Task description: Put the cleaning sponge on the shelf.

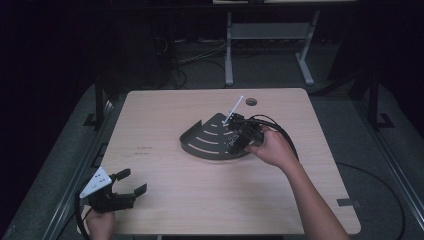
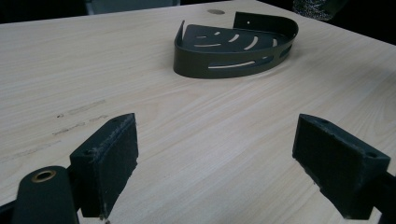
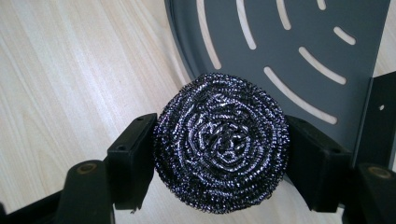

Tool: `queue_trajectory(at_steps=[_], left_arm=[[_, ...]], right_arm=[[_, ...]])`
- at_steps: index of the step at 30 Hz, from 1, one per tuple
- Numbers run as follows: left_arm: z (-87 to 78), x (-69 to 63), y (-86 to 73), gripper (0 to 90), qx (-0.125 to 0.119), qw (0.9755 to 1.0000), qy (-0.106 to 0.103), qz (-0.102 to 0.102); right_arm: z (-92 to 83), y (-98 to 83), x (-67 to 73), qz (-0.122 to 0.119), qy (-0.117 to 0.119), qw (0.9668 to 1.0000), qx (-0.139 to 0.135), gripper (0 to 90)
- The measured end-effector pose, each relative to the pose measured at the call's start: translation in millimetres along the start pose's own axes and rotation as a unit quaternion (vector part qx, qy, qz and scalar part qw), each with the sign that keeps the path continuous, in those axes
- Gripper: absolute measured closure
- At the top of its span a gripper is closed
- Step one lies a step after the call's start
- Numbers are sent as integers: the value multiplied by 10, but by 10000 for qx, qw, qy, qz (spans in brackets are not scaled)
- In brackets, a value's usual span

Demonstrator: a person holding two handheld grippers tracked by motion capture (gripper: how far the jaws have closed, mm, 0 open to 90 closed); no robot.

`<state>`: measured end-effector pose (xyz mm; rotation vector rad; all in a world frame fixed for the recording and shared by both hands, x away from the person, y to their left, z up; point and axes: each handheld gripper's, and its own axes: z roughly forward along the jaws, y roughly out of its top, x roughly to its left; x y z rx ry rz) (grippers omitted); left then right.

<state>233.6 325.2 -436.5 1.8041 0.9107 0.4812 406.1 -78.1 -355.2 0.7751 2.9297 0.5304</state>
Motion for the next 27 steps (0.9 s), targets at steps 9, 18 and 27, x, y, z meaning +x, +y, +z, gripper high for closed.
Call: queue_trajectory(at_steps=[9,18,27], left_arm=[[-2,4,0,137,-11,10000,-7,-17],[8,-2,3,137,-14,10000,-16,-7],[1,7,1,137,-4,10000,-17,-6]], right_arm=[[34,112,-120,104,58,9999,53,300],[62,192,-191,139,13,9998,148,300],[98,257,-288,205,14,9997,131,300]])
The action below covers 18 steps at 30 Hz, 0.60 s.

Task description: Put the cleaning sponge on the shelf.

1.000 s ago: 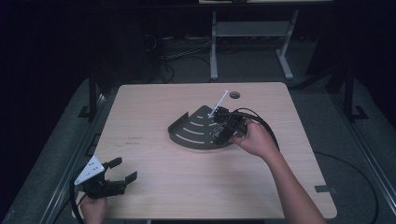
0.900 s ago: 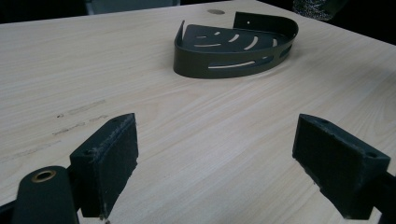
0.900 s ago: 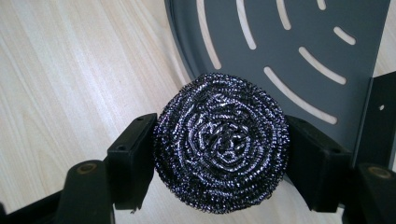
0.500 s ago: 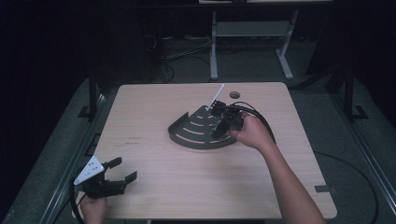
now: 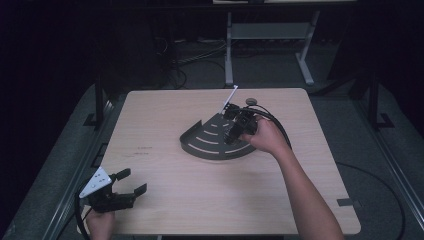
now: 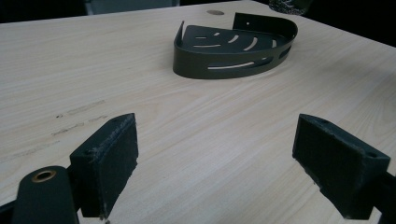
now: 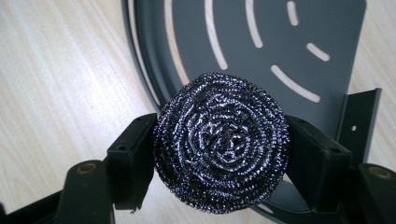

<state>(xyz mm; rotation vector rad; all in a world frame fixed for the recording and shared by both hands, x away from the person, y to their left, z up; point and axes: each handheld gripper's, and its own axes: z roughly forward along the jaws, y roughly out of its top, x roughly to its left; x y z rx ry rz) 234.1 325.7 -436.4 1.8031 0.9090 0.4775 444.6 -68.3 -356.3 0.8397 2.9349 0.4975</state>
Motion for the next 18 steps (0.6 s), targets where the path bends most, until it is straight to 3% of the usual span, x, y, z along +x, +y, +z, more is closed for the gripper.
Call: queue_trajectory(at_steps=[9,18], left_arm=[[-1,1,-1,137,-15,10000,-1,-12],[-13,8,-2,137,-35,10000,4,-46]], right_arm=[[22,94,-76,82,13,9999,-81,299],[173,136,-162,207,-4,9998,-65,299]])
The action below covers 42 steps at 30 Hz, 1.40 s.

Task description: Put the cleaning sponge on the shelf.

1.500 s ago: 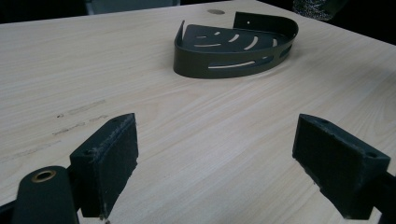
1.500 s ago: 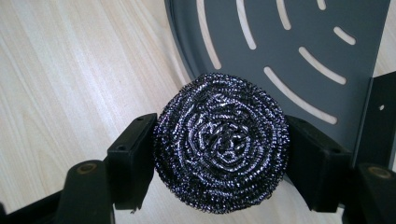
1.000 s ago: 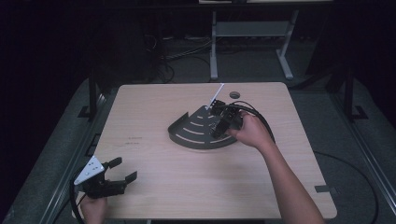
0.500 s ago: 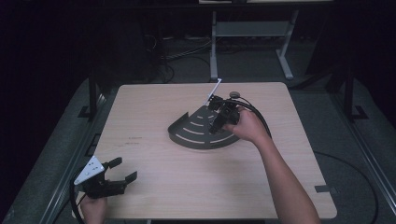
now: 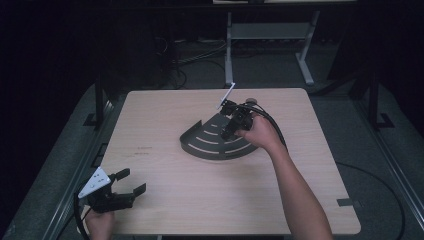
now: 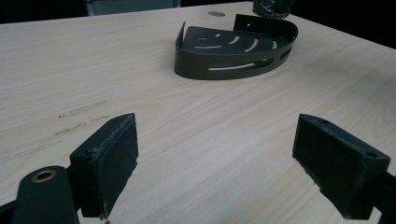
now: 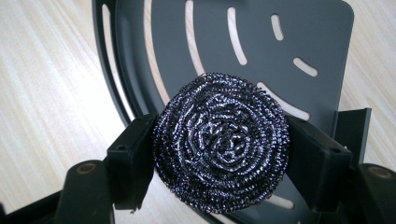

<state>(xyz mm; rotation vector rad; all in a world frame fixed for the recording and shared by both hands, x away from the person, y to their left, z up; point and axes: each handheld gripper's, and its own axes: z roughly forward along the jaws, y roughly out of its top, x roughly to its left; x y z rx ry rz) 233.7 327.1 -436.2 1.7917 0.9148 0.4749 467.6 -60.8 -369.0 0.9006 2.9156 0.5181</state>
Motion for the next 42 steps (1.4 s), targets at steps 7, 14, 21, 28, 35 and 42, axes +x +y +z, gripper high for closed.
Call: queue_trajectory(at_steps=[7,14,21,28,35,42], left_arm=[[5,-6,0,137,11,10000,-2,17],[5,-7,1,137,13,10000,2,35],[-2,0,1,137,-1,10000,-1,24],[5,0,-3,137,5,10000,-6,7],[3,2,-2,137,-15,10000,-29,-12],[-4,6,-2,137,-17,10000,-17,-3]], right_arm=[[98,4,-46,31,-53,9999,85,299],[176,24,-66,51,-101,9999,93,299],[258,35,-96,116,-129,9998,103,299],[350,13,-136,269,-61,9996,63,298],[415,14,-155,319,-39,9995,78,297],[477,17,-170,350,-58,9992,177,296]])
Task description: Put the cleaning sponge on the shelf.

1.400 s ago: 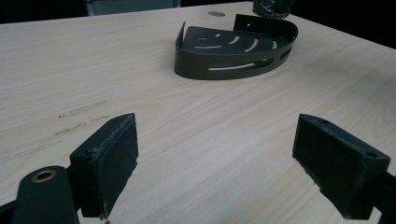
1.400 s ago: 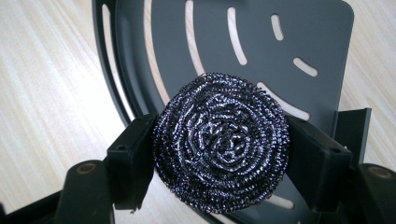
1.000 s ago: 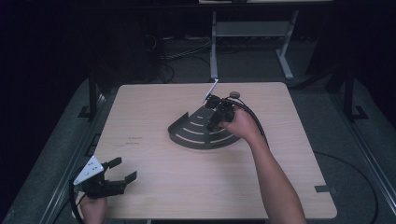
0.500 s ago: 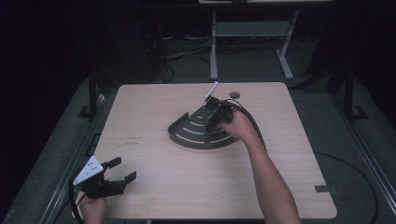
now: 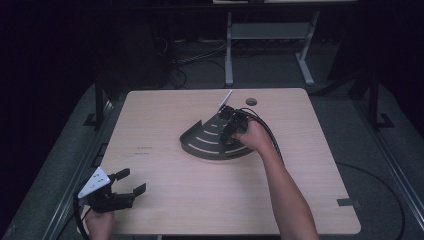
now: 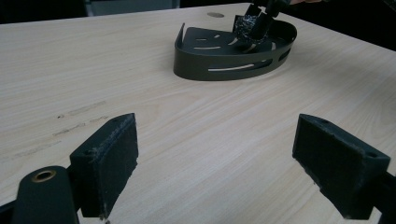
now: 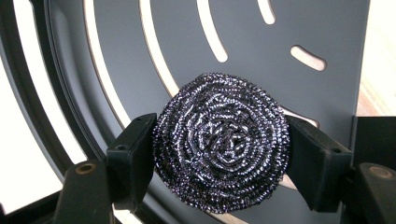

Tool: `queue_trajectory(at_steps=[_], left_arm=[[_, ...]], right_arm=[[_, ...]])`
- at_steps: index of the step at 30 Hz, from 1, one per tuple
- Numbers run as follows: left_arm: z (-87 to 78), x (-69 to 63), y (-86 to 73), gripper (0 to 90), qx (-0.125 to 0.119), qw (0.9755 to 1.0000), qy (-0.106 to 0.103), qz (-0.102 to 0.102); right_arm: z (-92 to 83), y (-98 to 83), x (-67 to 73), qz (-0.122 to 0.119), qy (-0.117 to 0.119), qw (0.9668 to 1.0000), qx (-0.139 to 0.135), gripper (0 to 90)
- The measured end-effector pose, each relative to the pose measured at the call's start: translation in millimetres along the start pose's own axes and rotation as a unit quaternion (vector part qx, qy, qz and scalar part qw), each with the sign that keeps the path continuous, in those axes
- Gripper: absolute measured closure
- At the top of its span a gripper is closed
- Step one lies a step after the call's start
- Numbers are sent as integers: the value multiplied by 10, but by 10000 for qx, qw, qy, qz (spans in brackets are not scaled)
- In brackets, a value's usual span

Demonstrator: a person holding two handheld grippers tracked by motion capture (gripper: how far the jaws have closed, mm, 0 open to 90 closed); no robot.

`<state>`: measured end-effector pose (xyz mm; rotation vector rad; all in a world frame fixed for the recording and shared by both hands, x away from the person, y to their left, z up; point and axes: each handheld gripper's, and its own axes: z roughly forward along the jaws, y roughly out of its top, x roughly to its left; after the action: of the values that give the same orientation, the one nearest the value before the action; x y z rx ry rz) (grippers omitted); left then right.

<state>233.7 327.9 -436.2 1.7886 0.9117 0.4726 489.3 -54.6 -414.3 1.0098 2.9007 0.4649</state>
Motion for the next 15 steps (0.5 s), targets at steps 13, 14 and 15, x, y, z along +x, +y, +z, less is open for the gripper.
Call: queue_trajectory(at_steps=[13,14,15], left_arm=[[-2,2,0,137,-8,10000,8,-3],[-3,3,0,137,-6,10000,7,-4],[-4,3,0,137,-10,10000,10,-11]], right_arm=[[57,22,3,62,-7,10000,-5,296],[64,24,4,42,-34,10000,-2,296],[64,24,4,42,-34,10000,-2,296]])
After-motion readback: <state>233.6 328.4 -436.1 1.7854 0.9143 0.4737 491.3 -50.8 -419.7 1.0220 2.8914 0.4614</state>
